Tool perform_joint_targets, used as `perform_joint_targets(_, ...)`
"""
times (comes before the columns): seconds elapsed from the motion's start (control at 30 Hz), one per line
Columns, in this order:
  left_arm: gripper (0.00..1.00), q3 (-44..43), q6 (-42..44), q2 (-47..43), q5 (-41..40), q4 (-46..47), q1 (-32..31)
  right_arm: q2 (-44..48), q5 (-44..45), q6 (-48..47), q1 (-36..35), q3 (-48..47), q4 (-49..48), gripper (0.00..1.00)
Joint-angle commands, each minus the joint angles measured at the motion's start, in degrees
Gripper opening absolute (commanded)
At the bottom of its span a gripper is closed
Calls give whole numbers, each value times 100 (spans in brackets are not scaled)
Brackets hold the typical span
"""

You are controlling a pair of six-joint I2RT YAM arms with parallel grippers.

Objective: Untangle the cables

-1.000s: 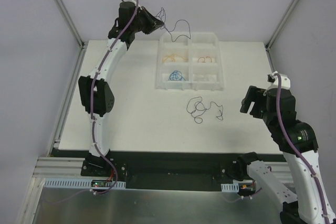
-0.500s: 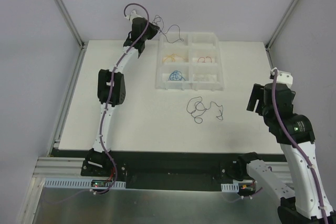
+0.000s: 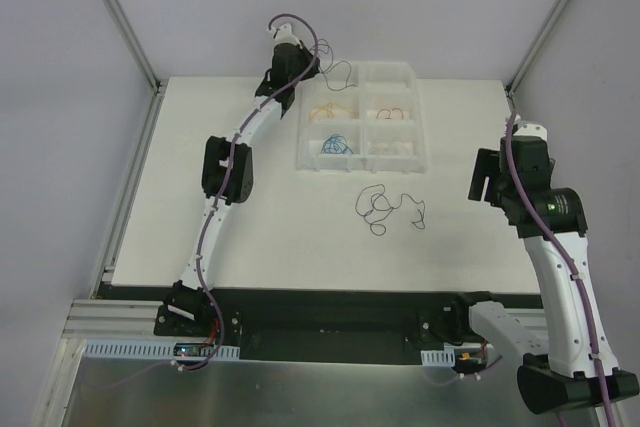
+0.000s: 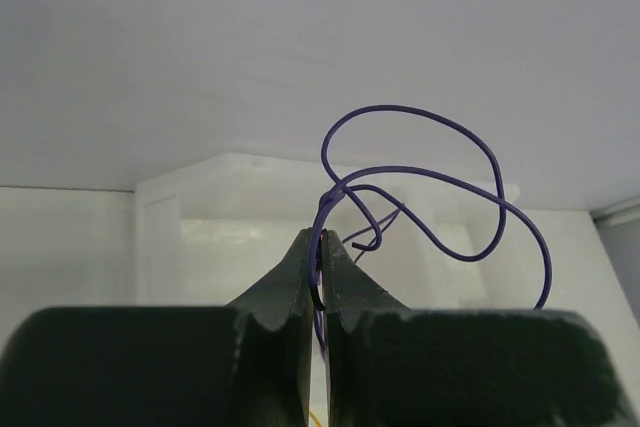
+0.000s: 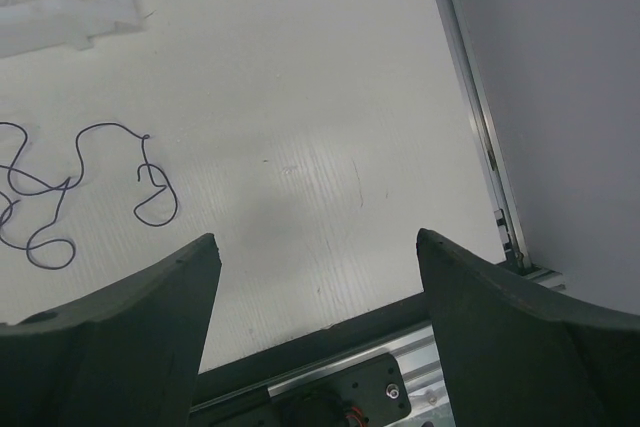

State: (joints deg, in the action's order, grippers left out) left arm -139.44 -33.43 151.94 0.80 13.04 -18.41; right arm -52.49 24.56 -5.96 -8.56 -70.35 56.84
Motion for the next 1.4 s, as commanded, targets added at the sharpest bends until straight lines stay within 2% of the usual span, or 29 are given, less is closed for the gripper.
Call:
perform_joint_targets(0.0,0,-400,1110,266,237,67,-197,-59,-337,-134,73,-348,64,82)
perform_joint_targets(0.3,1,-743,979,618,123,-47,-286,-60,-504,-108,82,-357,258,82)
perform_joint_targets(0.37,14,-717,996,539,96,-169,-277,-104,-566,-90,100,-366,249,82)
perform_joint_targets(0.47,40,-480,1023,328,148,-301,-251,-112,-645,-46,100,-357,249,82)
perform_joint_targets(0.5,43,-401,1023,232,184,-345,-242,-104,-671,-11,91,-348,240,82)
perform_joint_targets(0.83,57,679,1146,-1252,570,-539,-224,107,-1294,147,100,-15,135,83)
perform_joint_targets(0.9,57,1083,971,-1718,579,-653,-215,142,-1619,191,91,143,56,87)
perform_joint_targets(0.93,57,1346,839,-1990,623,-706,-206,160,-1734,278,91,222,29,96)
perform_joint_targets(1.07,58,2699,294,-3203,1131,-820,-215,204,-2173,743,82,556,-85,96)
perform_joint_targets(1.2,57,4385,-102,-4406,1956,-978,-311,301,-3043,1271,56,1311,-926,96)
perform_joint_targets(1.27,57,5194,-94,-5040,2239,-1241,-434,135,-3534,1508,65,1785,-1445,96)
perform_joint_targets(1.37,57,6355,-163,-5989,2468,-1829,-794,-523,-4150,1703,65,1876,-1702,96)
